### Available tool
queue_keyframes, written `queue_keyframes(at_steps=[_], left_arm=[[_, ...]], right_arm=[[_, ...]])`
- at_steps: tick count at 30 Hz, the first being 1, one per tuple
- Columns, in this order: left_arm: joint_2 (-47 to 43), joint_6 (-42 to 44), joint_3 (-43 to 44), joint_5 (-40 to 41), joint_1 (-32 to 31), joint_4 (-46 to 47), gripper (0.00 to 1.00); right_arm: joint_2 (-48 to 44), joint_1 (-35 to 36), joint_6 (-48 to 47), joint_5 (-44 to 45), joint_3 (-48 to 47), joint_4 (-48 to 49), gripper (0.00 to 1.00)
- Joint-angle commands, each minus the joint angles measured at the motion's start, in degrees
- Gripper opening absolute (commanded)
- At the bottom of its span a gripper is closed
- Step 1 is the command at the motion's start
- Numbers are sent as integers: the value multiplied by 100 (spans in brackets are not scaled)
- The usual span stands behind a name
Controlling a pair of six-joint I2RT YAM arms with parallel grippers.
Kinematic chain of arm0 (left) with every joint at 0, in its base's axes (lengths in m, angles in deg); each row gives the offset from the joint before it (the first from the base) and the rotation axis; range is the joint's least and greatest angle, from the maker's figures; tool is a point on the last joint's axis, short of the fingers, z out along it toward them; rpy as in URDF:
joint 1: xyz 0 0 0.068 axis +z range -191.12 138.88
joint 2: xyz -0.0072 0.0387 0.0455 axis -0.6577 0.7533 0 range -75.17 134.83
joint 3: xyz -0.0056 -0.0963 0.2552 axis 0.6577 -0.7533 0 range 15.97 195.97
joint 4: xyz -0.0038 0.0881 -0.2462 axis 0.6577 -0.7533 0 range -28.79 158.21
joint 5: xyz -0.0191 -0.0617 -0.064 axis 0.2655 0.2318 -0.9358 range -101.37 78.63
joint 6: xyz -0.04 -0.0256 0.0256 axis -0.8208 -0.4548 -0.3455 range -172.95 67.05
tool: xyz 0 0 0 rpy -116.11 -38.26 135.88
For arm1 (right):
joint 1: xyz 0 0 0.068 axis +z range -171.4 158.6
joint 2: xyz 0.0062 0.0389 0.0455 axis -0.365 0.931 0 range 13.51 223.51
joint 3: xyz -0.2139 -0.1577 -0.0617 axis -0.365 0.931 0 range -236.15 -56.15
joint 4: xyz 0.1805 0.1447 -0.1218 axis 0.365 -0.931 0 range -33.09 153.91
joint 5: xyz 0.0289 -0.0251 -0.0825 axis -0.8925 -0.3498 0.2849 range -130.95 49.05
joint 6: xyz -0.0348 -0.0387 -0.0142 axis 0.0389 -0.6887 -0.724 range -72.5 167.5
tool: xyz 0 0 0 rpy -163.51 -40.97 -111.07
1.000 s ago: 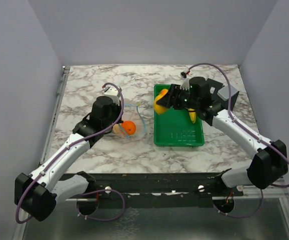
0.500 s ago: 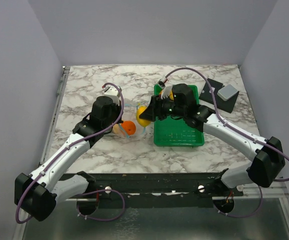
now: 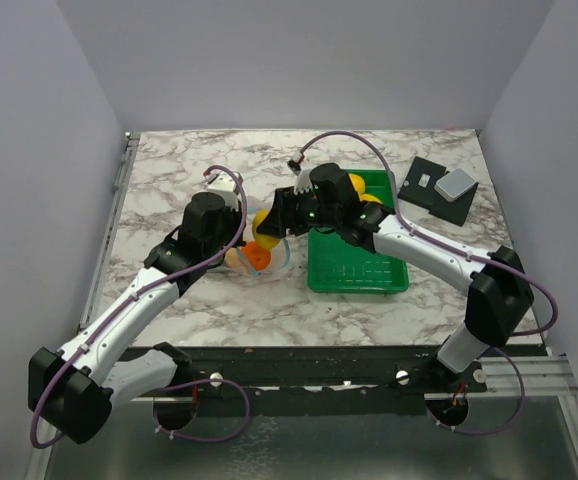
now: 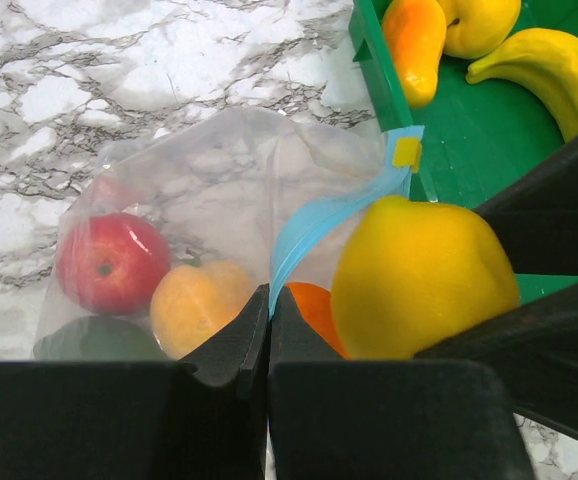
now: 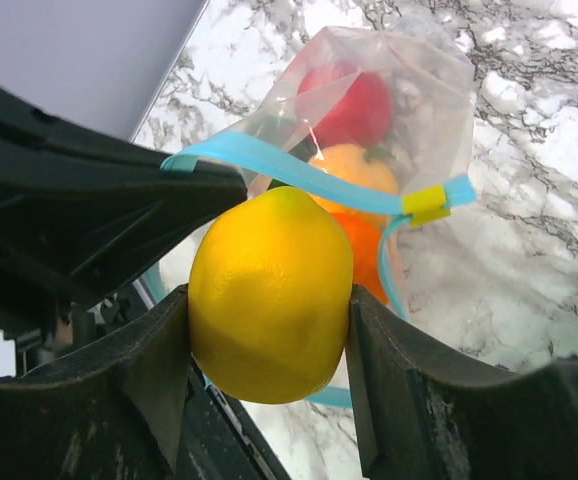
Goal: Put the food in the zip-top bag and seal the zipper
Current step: Place the fake fruit in the zipper food storage bag.
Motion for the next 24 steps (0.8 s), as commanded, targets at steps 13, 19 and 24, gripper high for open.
queue_keyframes(at_steps=[13, 19, 24], left_arm=[[-141, 26, -21, -5, 9, 102, 0], [-119, 34, -12, 3, 10, 103, 0], [-119, 52, -21, 44, 5, 100, 0]], right_arm=[[908, 211, 432, 1385, -703, 77, 21], [1096, 268, 806, 1844, -822, 122, 31], [1168, 307, 973, 2049, -979, 131, 56]])
